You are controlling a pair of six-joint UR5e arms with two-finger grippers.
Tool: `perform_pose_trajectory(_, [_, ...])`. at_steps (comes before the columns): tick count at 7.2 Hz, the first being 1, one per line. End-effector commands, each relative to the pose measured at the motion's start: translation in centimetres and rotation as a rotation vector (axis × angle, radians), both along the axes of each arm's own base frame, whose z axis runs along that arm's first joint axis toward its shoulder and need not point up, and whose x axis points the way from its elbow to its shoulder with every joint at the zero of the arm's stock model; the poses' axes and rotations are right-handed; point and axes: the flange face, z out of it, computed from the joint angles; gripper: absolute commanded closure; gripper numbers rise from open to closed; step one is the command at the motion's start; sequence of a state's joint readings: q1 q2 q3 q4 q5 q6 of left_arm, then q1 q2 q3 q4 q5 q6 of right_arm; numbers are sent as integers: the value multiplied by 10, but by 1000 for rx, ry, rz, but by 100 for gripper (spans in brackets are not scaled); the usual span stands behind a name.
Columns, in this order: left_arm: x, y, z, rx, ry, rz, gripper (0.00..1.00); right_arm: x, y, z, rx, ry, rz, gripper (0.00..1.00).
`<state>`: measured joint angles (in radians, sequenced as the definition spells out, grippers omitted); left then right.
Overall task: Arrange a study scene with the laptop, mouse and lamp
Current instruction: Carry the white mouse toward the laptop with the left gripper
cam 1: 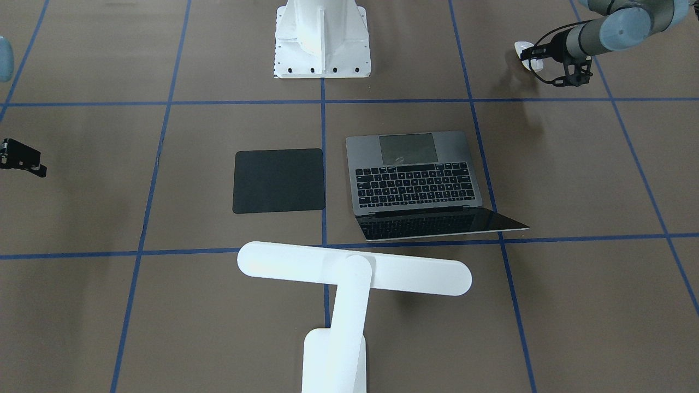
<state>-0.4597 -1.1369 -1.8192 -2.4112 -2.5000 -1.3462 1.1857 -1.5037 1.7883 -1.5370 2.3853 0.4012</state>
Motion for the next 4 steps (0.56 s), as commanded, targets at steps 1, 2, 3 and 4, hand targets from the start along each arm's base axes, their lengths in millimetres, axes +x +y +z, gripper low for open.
perform_pose_trajectory(1, [19,-5,-45,-71,39,-16,58,0,0,1,-3,1,0,1])
perform_pose_trajectory(2, [25,-6,-64,-89,54,-23,58,0,0,3,-4,3,0,1])
perform_pose_trajectory(3, [33,-10,-79,-92,73,-33,58,0,1,4,-5,4,0,1])
perform_pose_trajectory(4, [41,-15,-102,-93,104,-39,58,1,1,5,-8,5,0,1])
